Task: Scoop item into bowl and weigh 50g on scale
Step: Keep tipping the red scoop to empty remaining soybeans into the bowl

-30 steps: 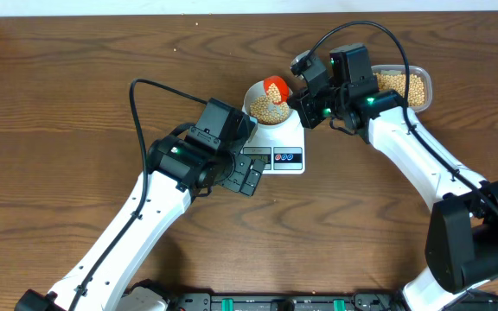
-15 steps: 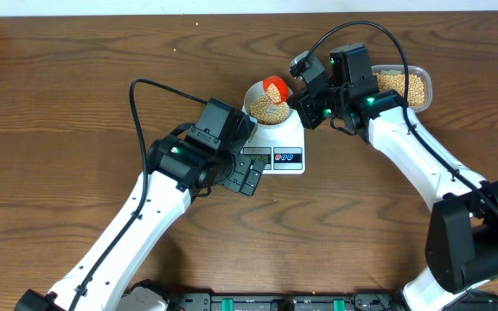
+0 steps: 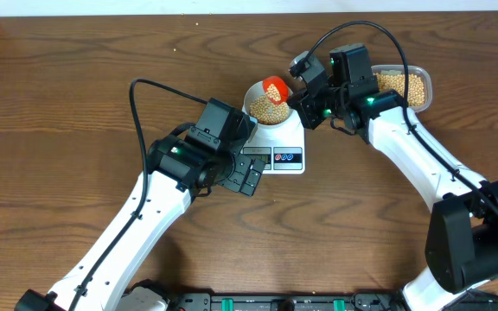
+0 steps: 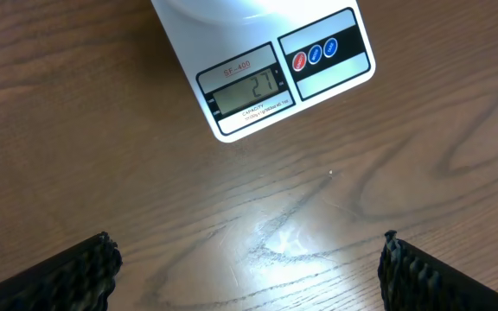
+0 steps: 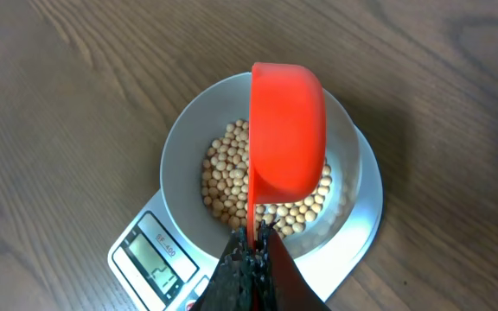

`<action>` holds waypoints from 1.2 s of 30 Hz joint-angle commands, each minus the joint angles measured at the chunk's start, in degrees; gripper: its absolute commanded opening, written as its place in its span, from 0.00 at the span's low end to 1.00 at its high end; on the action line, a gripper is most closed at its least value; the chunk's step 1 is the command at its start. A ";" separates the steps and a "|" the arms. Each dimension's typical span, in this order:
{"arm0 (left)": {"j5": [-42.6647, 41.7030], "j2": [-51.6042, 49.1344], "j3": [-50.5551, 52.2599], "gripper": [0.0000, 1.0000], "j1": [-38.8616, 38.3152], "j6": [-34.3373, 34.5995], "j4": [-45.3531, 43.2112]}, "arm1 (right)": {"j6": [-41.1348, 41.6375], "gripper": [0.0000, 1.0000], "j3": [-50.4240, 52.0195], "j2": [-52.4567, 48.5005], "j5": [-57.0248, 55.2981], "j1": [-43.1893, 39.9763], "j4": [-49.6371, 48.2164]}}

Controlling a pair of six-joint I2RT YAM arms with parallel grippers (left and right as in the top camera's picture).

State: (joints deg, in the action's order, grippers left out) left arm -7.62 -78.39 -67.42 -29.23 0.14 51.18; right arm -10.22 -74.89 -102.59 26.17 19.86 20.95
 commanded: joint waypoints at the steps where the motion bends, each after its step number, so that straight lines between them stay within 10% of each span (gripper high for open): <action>1: -0.33 0.04 0.09 0.98 0.28 -0.35 0.20 | -3.06 0.01 -1.20 1.14 1.18 0.50 0.33; 36: -0.35 0.04 0.09 0.98 0.28 -0.35 0.20 | -23.47 0.01 -1.20 1.14 -1.29 0.74 0.66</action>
State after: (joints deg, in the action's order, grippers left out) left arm -7.62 -78.39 -67.42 -29.23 0.14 51.18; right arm -28.97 -74.89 -102.59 26.06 20.16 21.63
